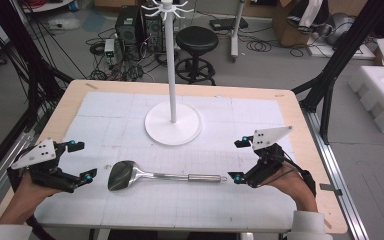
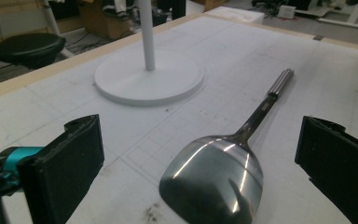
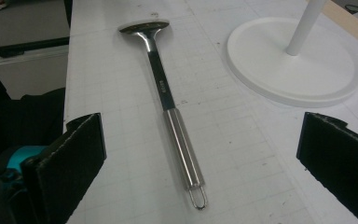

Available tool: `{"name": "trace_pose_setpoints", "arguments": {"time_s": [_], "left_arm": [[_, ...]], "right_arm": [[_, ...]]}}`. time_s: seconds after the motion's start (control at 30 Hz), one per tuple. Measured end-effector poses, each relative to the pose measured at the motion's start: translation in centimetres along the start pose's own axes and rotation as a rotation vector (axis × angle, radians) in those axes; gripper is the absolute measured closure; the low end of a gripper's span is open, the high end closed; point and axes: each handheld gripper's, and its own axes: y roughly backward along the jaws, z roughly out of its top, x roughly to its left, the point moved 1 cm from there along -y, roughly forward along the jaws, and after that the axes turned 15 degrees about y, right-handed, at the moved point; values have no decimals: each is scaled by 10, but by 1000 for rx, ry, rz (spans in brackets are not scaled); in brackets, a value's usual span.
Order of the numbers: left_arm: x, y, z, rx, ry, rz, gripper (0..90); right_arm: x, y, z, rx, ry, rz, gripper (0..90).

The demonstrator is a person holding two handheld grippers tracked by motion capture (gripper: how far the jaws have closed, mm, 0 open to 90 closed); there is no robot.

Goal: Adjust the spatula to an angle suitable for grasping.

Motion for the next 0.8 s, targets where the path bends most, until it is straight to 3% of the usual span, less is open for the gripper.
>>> {"name": "trace_pose_setpoints", "arguments": {"time_s": [0.13,0.33,0.4,0.47,0.53,0.67,0.8], "left_arm": [[-4,-6,12,30,-39,15,17],[-10,-19,28,98,-79,-29,17],[-13,-24,35,131,-90,-53,17],[-17,-31,41,174,-137,-67,17],[-21,-39,47,224,-158,-70,17],[-24,-56,56,295,-170,-99,17],[-29,-71,60,367,-217,-125,18]], "right_arm": [[4,2,-3,5,-14,-5,3],[7,3,-9,3,-23,10,3],[7,2,-10,13,-26,3,3],[7,3,-12,11,-19,6,3],[7,4,-12,6,-24,-3,3],[8,5,-12,-12,-14,-14,3],[9,9,-13,-26,-19,-17,3]]}}
